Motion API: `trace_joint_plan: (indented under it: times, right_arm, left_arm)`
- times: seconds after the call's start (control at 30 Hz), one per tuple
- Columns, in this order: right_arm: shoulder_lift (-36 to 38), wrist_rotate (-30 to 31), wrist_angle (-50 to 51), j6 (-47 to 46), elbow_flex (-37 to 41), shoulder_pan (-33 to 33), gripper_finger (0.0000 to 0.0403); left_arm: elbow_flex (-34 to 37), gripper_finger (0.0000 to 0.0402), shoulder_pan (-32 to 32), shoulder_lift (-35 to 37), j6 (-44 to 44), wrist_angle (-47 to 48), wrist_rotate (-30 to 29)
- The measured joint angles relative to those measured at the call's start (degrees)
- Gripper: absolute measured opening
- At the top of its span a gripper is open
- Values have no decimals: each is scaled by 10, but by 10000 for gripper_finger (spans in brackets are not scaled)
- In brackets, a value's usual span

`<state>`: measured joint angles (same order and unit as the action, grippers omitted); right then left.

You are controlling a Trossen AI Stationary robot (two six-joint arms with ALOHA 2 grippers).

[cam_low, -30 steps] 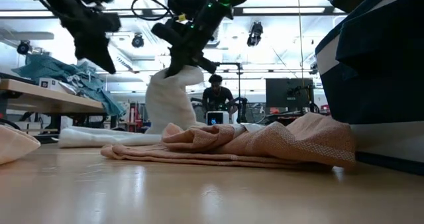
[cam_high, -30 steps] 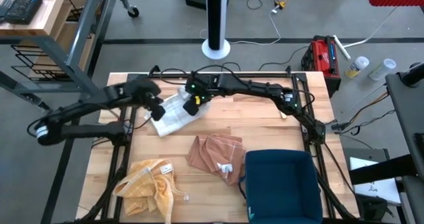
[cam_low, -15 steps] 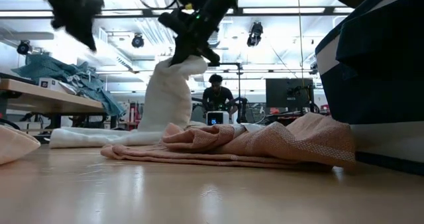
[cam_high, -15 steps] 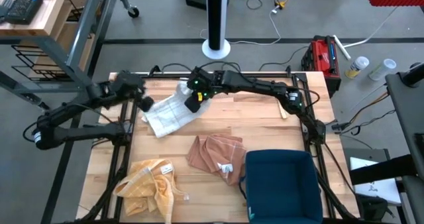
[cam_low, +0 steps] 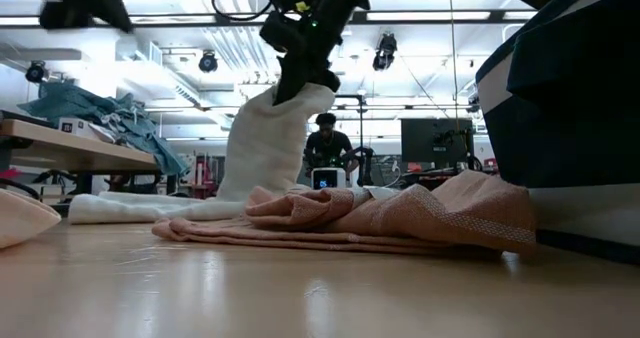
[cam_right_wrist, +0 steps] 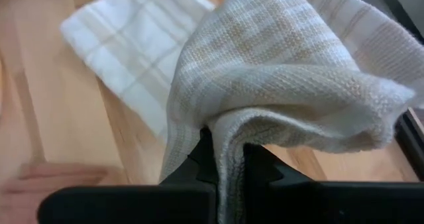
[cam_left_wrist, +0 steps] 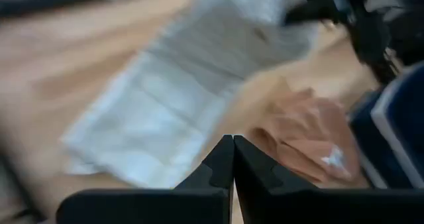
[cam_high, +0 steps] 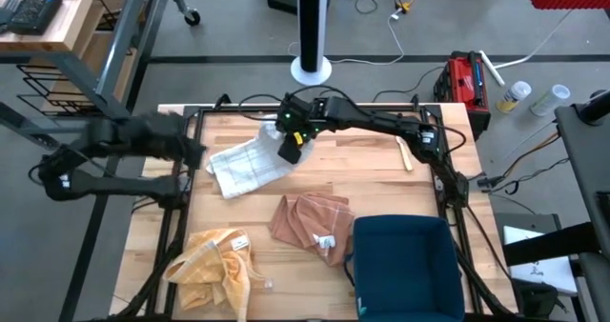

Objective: Fold towel
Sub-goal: Fold the white towel

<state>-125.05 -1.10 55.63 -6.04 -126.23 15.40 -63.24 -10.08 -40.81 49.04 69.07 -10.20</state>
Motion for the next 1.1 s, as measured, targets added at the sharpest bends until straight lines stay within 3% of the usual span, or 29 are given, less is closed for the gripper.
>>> trace_joint_plan:
  times: [0.1, 0.27, 0.4, 0.5, 0.7, 0.83, 1.1]
  right_arm:
    - [0, -35, -3, 12, 2, 8, 16]
    - [0, -39, 2, 28, 3, 12, 16]
    - [1, -40, 8, 38, 3, 12, 16]
    - [1, -49, 14, 44, 4, 15, 16]
    - [6, -64, 42, 47, 8, 23, 16]
    - [17, -64, 57, 56, 19, 30, 16]
    - [91, -64, 93, 70, 85, 45, 16]
  left_arm:
    - [105, 0, 68, 13, 76, -63, -33]
    - [236, 0, 167, 14, 235, -130, -109]
    - [298, 0, 188, -10, 333, -121, -131]
    - [321, 0, 182, -45, 357, -144, -143]
    - [323, 0, 140, -142, 344, -144, -144]
    - [323, 0, 100, -219, 268, -176, -139]
    - [334, 0, 24, -335, 105, -386, -104]
